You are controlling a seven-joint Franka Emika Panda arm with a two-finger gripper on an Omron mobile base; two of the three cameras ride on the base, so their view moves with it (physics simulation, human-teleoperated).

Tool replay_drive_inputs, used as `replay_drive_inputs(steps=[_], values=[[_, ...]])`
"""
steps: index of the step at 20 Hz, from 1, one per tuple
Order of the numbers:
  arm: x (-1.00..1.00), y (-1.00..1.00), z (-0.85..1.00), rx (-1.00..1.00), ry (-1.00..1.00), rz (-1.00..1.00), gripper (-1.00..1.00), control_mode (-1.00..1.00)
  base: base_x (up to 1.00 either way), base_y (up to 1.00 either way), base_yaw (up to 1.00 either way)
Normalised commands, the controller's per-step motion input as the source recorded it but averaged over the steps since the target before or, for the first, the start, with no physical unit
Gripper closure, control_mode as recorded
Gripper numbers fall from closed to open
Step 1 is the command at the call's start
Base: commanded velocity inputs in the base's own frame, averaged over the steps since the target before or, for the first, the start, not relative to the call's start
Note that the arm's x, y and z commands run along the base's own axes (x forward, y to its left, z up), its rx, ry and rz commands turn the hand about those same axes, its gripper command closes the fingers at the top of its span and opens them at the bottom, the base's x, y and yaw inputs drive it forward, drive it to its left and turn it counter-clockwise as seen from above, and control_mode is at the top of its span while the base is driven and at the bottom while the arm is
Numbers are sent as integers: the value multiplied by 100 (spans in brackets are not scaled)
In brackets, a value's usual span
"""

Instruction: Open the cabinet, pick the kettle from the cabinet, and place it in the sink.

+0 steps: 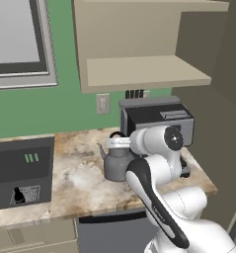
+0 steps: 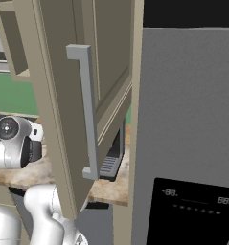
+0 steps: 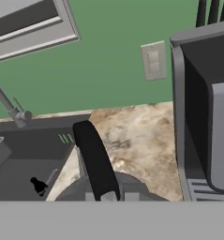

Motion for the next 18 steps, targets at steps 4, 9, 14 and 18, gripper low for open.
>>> replay_drive_inputs(steps=[4, 9, 14, 18], values=[[0, 0, 0, 0, 0, 0, 100, -100, 0, 0, 0], [0, 0, 0, 0, 0, 0, 100, -100, 0, 0, 0], [0, 0, 0, 0, 0, 0, 100, -100, 0, 0, 0], [0, 0, 0, 0, 0, 0, 100, -100, 0, 0, 0]])
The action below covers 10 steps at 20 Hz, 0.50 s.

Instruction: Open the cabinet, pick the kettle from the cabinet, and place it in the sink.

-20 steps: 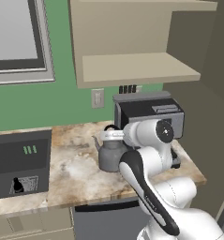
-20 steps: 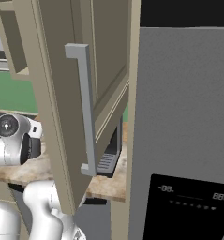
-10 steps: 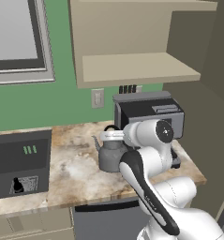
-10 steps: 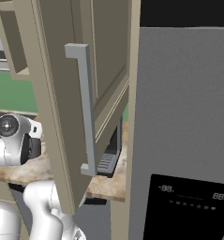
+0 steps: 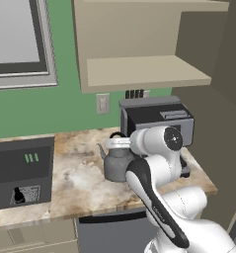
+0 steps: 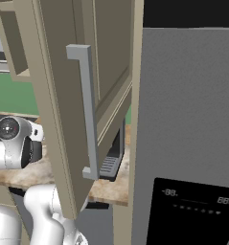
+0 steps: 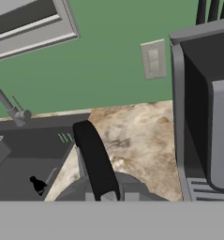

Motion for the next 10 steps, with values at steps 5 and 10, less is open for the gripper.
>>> replay_drive_inputs(steps=[5, 10], values=[[0, 0, 0, 0, 0, 0, 100, -100, 0, 0, 0], [0, 0, 0, 0, 0, 0, 100, -100, 0, 0, 0]])
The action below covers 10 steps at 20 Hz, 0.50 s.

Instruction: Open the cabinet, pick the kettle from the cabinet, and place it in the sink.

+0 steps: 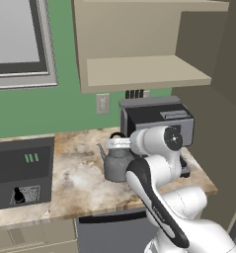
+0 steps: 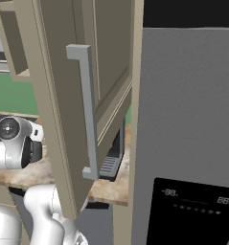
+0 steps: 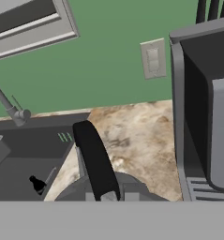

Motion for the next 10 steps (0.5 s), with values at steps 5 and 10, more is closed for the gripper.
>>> replay_drive_inputs(steps=[5, 10], values=[[0, 0, 0, 0, 0, 0, 100, 100, 0, 0, 0], [0, 0, 0, 0, 0, 0, 100, 100, 0, 0, 0]])
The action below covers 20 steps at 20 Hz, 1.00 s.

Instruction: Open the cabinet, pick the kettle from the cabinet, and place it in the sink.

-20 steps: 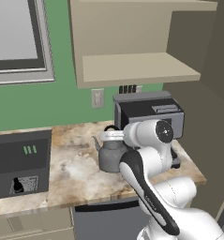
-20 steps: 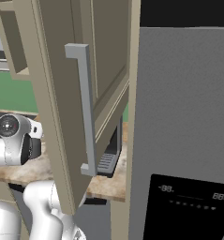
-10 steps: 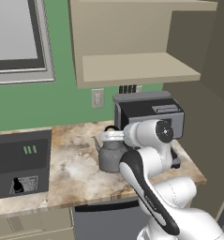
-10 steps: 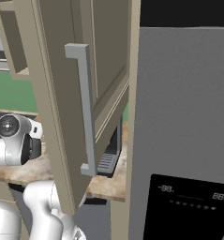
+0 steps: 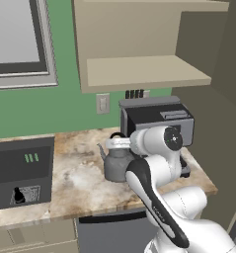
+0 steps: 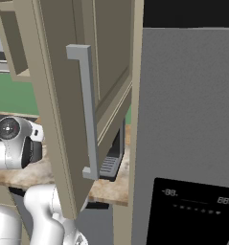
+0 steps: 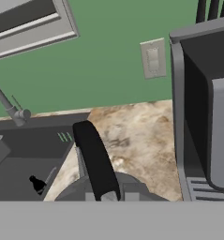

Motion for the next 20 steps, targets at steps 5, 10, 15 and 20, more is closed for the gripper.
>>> replay_drive_inputs(steps=[5, 10, 15, 20], values=[[0, 0, 0, 0, 0, 0, 100, 100, -2, 0, 0], [0, 0, 0, 0, 0, 0, 100, 100, -28, 0, -5], [0, 0, 0, 0, 0, 0, 100, 100, -49, 0, -9], [0, 0, 0, 0, 0, 0, 100, 100, -48, 2, -6]])
